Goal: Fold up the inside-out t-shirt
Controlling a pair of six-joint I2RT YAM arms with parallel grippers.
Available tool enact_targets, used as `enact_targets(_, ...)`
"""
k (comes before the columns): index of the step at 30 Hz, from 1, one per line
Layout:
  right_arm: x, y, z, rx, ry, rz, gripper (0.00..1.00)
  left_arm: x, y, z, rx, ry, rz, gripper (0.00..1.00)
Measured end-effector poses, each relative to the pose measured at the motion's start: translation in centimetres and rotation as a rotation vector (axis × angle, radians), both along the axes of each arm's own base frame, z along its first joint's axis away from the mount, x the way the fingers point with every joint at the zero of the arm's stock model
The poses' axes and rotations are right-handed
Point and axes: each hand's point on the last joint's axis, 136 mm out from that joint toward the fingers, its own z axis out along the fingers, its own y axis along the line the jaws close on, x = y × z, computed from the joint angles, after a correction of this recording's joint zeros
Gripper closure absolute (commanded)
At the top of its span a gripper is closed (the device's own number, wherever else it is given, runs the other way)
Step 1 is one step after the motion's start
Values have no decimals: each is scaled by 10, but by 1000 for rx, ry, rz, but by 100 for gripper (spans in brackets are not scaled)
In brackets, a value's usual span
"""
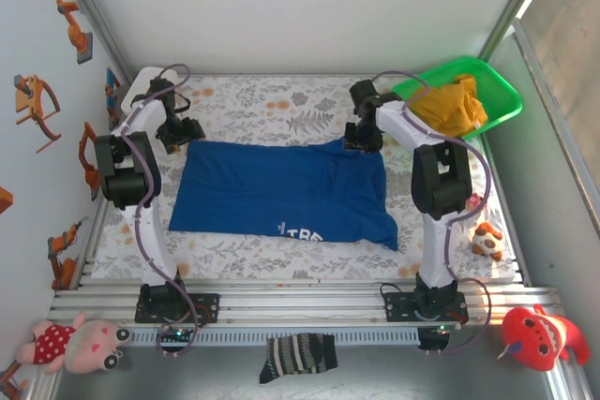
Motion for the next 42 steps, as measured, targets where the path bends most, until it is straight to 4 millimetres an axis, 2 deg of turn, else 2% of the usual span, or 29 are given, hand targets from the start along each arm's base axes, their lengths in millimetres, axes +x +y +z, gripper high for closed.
enact_targets(3, 7, 4, -5, 8, 2, 0, 59, -1, -3, -5, 4, 12, -12, 32)
enact_targets(8, 8, 7, -20, 13, 34, -3, 61, -1, -6, -12, 6, 29, -24, 32)
enact_targets(11, 9, 8, -30, 12, 54, -10, 71, -1, -8, -13, 7, 32, -30, 33)
enact_targets(14, 9, 9, -37, 13, 69, -12, 98, 1, -7, -13, 10, 30, -31, 33)
enact_targets(15, 10, 10, -37, 16, 70, -11, 100, 2, -7, -12, 13, 27, -30, 33)
enact_targets(29, 23, 15, -7, 72, 5, -17, 100, 17, 0, 0, 93, -19, -54, 33)
enact_targets(35, 24, 18, -4, 90, 3, -14, 100, 23, -9, -15, 106, -3, -93, 38)
enact_targets(37, 24, 18, -4, 94, 4, -13, 100, 24, -10, -17, 124, 4, -101, 43)
enact_targets(38, 24, 19, -3, 97, 6, -12, 100, 26, -11, -16, 123, -2, -104, 50)
enact_targets(40, 24, 19, -3, 103, 8, -12, 100, 30, -13, -16, 124, -10, -114, 66)
enact_targets(42, 24, 19, -3, 107, 9, -13, 100, 31, -13, -17, 131, -7, -119, 91)
